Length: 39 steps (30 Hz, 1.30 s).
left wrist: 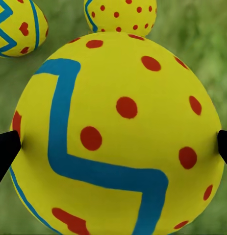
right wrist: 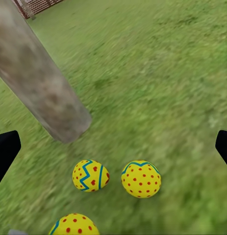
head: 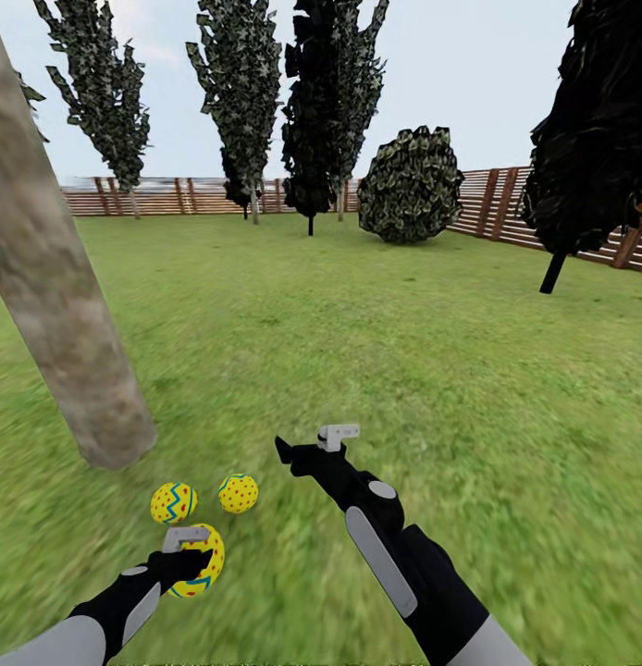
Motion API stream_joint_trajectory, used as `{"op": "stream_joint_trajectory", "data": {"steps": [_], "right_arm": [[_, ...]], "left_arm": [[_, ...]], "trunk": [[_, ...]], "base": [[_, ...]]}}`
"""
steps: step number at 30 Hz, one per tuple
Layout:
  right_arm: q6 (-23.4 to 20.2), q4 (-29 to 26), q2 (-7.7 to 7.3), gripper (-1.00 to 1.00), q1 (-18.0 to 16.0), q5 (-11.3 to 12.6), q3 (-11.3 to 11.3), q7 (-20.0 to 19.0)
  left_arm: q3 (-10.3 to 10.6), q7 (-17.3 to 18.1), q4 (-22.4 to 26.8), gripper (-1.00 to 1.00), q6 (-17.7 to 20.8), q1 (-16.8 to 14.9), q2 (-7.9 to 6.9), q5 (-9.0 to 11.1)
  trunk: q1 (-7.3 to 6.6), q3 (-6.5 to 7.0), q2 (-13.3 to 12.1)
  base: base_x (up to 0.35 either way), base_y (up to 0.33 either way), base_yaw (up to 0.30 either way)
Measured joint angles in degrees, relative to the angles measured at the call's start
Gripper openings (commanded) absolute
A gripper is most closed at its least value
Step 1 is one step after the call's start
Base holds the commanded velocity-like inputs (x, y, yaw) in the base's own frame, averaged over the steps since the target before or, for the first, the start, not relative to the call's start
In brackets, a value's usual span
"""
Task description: Take the three Easter eggs out of the wicker basket on the lawn in the garden, then place them on the lawn next to a single tree (choose any tree) so that all three eggs are next to the same tree and none are left in the basket.
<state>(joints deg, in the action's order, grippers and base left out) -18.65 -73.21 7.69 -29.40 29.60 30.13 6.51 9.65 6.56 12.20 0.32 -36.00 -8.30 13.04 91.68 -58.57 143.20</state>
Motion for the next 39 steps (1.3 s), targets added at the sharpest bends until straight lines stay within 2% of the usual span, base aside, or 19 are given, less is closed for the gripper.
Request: {"op": "stream_joint_trajectory", "data": {"steps": [14,22,30,39], "right_arm": [[0.12,-0.09,0.06,1.0,0.0,-0.14,0.06,-0.06],[0.18,-0.09,-0.01,1.0,0.0,-0.14,0.09,-0.09],[0.18,-0.09,-0.01,1.0,0.0,-0.14,0.09,-0.09],[0.18,-0.09,-0.03,1.0,0.0,-0.14,0.09,-0.09]], "left_arm": [[0.06,-0.03,0.0,-1.0,0.0,0.0,0.0,0.08],[0.07,-0.06,0.01,-1.0,0.0,-0.01,0.0,0.04],[0.07,-1.62,0.0,-1.0,0.08,-0.01,0.01,0.0],[0.02,-1.74,0.01,-1.0,0.08,-0.01,0.02,0.0]], "trunk": [[0.37,-3.6,0.2],[0.36,-3.61,0.21],[0.33,-3.61,0.21],[0.35,-3.61,0.21]], "base": [[0.0,0.0,0.0],[0.009,0.0,0.0],[0.265,0.0,0.0],[0.178,0.049,0.0]]}}
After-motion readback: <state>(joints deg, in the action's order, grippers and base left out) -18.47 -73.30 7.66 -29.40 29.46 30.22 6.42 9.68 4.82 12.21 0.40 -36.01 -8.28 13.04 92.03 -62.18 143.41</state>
